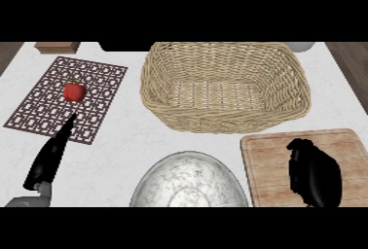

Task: Pick the cupcake from the cutting board and place it in the basket

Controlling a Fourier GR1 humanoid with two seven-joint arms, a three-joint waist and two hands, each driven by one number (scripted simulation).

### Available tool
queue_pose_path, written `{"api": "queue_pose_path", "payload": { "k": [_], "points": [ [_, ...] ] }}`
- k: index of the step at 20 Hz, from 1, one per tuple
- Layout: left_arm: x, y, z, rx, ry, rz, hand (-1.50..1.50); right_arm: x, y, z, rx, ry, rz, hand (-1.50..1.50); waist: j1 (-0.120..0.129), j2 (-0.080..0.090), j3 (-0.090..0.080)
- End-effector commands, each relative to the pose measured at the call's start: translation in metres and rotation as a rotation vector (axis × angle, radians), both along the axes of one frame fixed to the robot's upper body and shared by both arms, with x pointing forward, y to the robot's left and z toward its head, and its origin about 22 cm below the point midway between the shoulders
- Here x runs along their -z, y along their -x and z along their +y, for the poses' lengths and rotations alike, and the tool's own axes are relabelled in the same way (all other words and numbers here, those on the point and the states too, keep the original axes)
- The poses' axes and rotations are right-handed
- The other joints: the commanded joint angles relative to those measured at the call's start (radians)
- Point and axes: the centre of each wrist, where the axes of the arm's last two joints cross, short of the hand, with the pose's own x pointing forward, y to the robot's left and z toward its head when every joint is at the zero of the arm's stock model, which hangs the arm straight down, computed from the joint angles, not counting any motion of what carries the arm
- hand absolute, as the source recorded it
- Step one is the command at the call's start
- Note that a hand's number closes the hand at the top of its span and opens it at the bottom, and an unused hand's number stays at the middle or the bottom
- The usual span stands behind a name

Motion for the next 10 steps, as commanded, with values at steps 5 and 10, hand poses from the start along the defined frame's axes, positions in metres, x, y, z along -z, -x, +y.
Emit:
{"api": "queue_pose_path", "payload": {
  "k": [5, 10],
  "points": [
    [0.012, 0.025, 0.003, -0.018, 0.013, 0.016, 0.00, -0.136, 0.034, -0.007, -0.074, -0.026, -0.209, 1.50, 0.001, 0.005, 0.012],
    [0.003, -0.007, -0.002, -0.004, 0.001, 0.001, 0.00, -0.206, 0.069, 0.004, -0.120, -0.022, -0.297, 1.50, -0.005, 0.011, 0.012]
  ]
}}
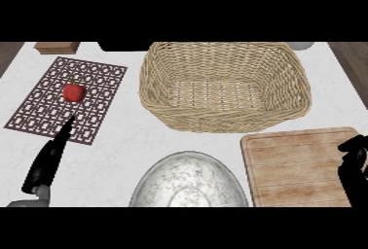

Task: Pick the cupcake from the cutting board and place it in the basket

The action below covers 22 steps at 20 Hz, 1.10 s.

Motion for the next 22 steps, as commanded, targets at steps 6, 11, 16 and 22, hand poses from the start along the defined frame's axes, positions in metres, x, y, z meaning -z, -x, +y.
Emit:
{"api": "queue_pose_path", "payload": {
  "k": [6, 11, 16, 22],
  "points": [
    [0.013, -0.008, -0.023, 0.000, -0.002, 0.008, 0.00, -0.082, 0.027, 0.017, -0.156, -0.081, -0.086, 1.50, 0.004, 0.003, 0.000],
    [0.008, 0.002, 0.000, 0.007, -0.005, -0.003, 0.00, -0.095, 0.015, 0.039, -0.175, -0.181, -0.068, 1.50, 0.018, 0.000, -0.001],
    [-0.006, -0.010, 0.001, 0.008, -0.003, 0.000, 0.00, -0.119, -0.012, 0.060, -0.199, -0.221, -0.023, 1.50, 0.021, 0.002, 0.001],
    [0.009, 0.002, -0.005, 0.026, 0.002, 0.007, 0.00, -0.148, -0.045, 0.089, -0.223, -0.276, 0.041, 1.50, 0.028, 0.003, 0.001]
  ]
}}
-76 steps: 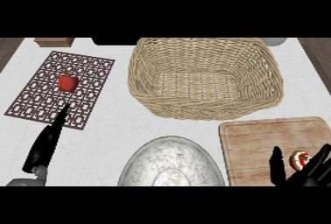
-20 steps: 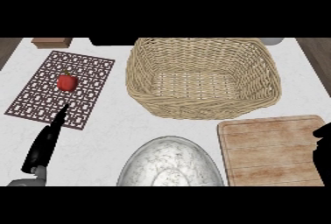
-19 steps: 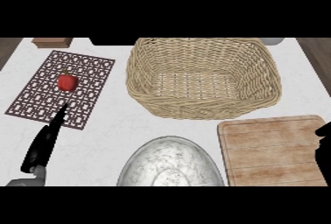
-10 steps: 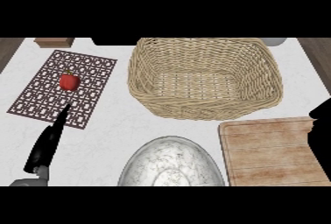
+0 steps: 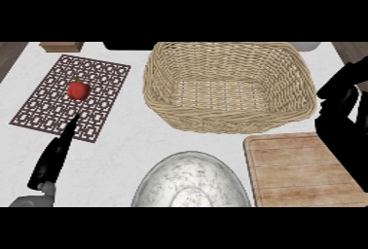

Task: Pick the cupcake from the cutting board and place it in the basket

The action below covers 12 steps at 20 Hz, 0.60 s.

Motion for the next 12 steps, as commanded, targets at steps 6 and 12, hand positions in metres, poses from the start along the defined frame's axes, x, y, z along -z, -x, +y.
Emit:
{"api": "queue_pose_path", "payload": {
  "k": [6, 12],
  "points": [
    [0.000, 0.012, 0.003, 0.004, -0.001, 0.015, 0.00, -0.034, -0.040, 0.036, -0.051, -0.040, 0.133, 1.50, 0.005, 0.002, 0.001],
    [0.000, 0.012, 0.011, 0.010, -0.004, 0.004, 0.00, -0.023, -0.076, 0.054, -0.019, -0.029, 0.199, 1.50, 0.009, 0.005, 0.001]
  ]
}}
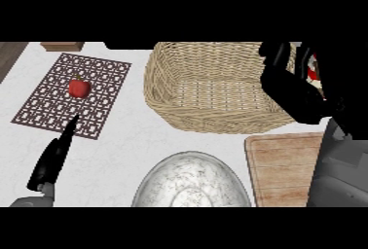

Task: Pick the cupcake from the cutting board and place it in the basket

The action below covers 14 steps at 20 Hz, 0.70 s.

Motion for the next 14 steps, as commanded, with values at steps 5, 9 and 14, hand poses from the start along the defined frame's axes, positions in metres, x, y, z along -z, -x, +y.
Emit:
{"api": "queue_pose_path", "payload": {
  "k": [5, 9, 14],
  "points": [
    [0.011, 0.001, 0.007, -0.003, 0.006, 0.020, 0.00, 0.020, -0.042, 0.035, 0.139, 0.079, 0.069, 1.50, 0.001, 0.004, -0.001],
    [0.000, 0.013, -0.001, 0.006, 0.014, -0.003, 0.00, 0.053, -0.075, 0.022, 0.147, 0.033, 0.132, -1.50, 0.008, 0.005, 0.000],
    [-0.010, -0.007, 0.003, -0.005, 0.013, -0.002, 0.00, 0.059, -0.079, 0.046, 0.122, -0.029, 0.079, -1.50, 0.001, 0.003, 0.000]
  ]
}}
